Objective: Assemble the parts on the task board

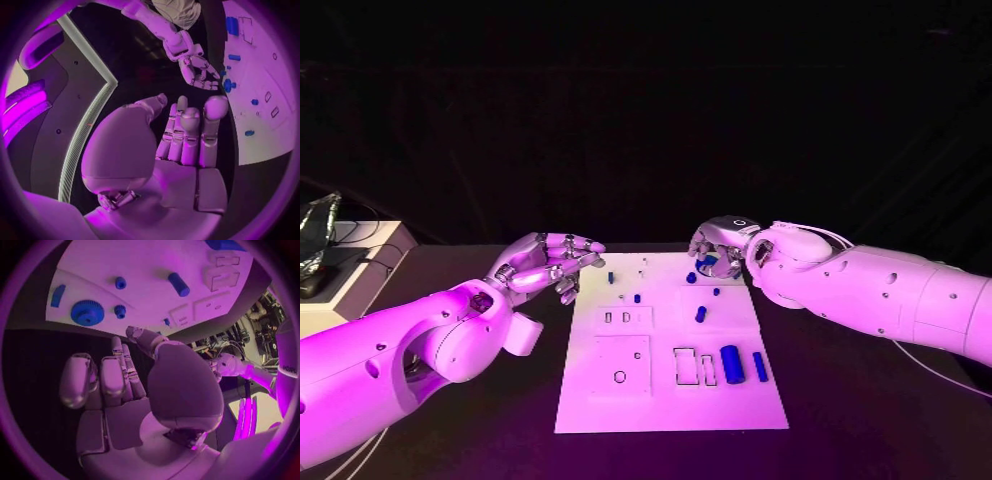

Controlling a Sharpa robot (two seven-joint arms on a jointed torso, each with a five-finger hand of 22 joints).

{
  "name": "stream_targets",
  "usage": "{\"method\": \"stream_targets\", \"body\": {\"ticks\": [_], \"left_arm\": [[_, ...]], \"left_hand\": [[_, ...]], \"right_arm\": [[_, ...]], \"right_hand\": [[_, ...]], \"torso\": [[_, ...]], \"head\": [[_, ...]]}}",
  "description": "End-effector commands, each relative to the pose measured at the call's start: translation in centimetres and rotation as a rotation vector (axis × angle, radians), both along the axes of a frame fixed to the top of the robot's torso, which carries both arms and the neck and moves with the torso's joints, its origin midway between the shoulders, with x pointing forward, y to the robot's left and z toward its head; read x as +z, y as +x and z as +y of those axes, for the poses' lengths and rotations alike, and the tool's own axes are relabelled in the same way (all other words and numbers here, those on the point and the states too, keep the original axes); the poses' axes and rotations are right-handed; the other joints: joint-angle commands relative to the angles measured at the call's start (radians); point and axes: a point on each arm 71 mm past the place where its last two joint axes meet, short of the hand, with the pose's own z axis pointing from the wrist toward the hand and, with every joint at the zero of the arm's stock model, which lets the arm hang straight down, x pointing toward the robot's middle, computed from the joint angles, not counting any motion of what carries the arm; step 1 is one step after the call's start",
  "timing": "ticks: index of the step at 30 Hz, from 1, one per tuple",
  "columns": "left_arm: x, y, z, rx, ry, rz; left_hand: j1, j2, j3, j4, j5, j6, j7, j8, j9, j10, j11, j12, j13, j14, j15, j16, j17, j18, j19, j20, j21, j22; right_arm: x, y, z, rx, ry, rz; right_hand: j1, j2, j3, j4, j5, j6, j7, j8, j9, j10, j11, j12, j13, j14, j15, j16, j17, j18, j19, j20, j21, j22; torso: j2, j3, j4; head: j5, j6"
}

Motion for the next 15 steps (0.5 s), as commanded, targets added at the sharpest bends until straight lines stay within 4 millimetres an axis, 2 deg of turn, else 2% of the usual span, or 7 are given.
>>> {"method": "stream_targets", "body": {"ticks": [1, 5, 9, 15], "left_arm": [[0.19, -0.14, -0.26, -0.027, 0.016, -0.015], [0.34, -0.13, -0.23, -0.024, 0.016, -0.020], [0.43, -0.08, -0.21, -0.021, 0.015, -0.023], [0.49, -0.04, -0.16, -0.019, 0.015, -0.025]], "left_hand": [[-0.012, 0.001, 0.002, -0.006, -0.002, -0.004, -0.002, 0.006, 0.003, -0.009, -0.001, 0.001, 0.004, 0.016, -0.001, 0.023, 0.021, -0.015, 0.014, -0.001, 0.032, 0.042], [-0.016, 0.001, 0.004, -0.008, -0.002, -0.008, -0.003, 0.007, 0.007, -0.014, -0.001, 0.005, 0.008, 0.034, -0.001, 0.051, 0.047, -0.021, 0.026, -0.001, 0.064, 0.083], [-0.018, 0.000, 0.004, -0.009, -0.002, -0.011, -0.002, 0.007, 0.007, -0.017, -0.001, 0.005, 0.009, 0.035, -0.001, 0.054, 0.048, -0.021, 0.025, -0.001, 0.068, 0.087], [-0.018, 0.000, 0.004, -0.009, -0.002, -0.012, -0.002, 0.006, 0.007, -0.018, -0.001, 0.005, 0.009, 0.036, -0.001, 0.054, 0.048, -0.021, 0.025, -0.001, 0.069, 0.087]], "right_arm": [[-0.37, 0.05, 0.01, -0.016, -0.107, 0.007], [-0.47, 0.05, 0.16, -0.016, -0.119, 0.009], [-0.64, -0.03, 0.48, -0.010, -0.126, 0.015], [-0.89, 0.07, 0.70, -0.013, -0.134, 0.012]], "right_hand": [[-0.003, -0.010, -0.003, 0.009, -0.008, 0.006, -0.003, 0.004, 0.003, -0.010, 0.000, -0.004, 0.001, 0.031, 0.001, 0.007, 0.002, -0.011, 0.009, 0.000, 0.009, 0.013], [-0.004, -0.013, -0.008, 0.011, -0.012, 0.004, -0.003, 0.004, 0.005, -0.019, 0.001, -0.005, 0.001, 0.030, 0.001, 0.012, 0.003, -0.012, 0.012, -0.001, 0.015, 0.021], [-0.004, -0.012, -0.008, 0.012, -0.012, 0.005, -0.003, 0.004, 0.006, -0.019, 0.001, -0.004, 0.001, 0.030, 0.000, 0.014, 0.006, -0.013, 0.014, -0.001, 0.018, 0.026], [-0.002, -0.010, -0.009, 0.013, -0.012, 0.006, -0.002, 0.005, 0.008, -0.023, 0.001, -0.004, 0.002, 0.029, 0.001, 0.016, 0.005, -0.012, 0.013, -0.001, 0.017, 0.023]], "torso": [[0.010, -0.0014, 0.0028], [0.015, -0.0023, 0.0038], [0.018, -0.0034, 0.0059], [0.021, -0.0029, 0.0072]], "head": [[-0.002, -0.001], [-0.004, -0.003], [-0.004, -0.005], [-0.001, -0.006]]}}
